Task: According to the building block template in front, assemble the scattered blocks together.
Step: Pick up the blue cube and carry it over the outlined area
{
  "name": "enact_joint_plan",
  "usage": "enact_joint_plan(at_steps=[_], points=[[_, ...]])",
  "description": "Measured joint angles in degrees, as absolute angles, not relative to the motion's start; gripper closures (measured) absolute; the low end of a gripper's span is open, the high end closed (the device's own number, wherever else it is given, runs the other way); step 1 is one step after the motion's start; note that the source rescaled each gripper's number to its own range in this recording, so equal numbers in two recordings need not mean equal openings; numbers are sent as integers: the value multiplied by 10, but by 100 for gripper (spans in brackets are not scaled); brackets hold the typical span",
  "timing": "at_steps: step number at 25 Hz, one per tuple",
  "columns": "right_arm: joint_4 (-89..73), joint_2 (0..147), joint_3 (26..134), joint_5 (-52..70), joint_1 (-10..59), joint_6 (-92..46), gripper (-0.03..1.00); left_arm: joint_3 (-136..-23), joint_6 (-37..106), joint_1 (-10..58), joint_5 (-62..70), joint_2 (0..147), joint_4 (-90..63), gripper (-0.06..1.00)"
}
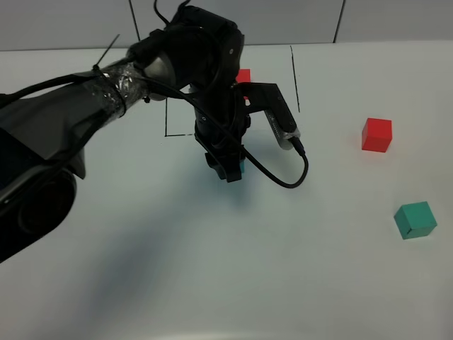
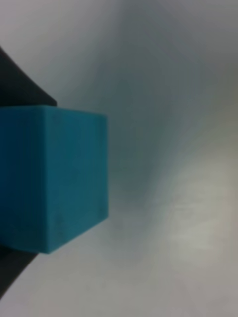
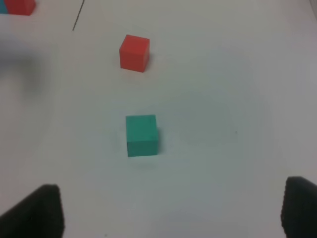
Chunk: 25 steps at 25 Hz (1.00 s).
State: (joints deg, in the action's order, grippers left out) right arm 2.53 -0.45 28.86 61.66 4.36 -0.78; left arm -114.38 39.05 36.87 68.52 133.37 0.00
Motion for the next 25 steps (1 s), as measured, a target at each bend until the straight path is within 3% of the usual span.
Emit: enact_joint_plan(at_steps=[8,25], points=[[25,-4,289,617,44,-8,20,-1231,436,395,685,1394,0,94],[25,-4,289,617,44,-7,20,-1238,478,399,685,1401,0,94]])
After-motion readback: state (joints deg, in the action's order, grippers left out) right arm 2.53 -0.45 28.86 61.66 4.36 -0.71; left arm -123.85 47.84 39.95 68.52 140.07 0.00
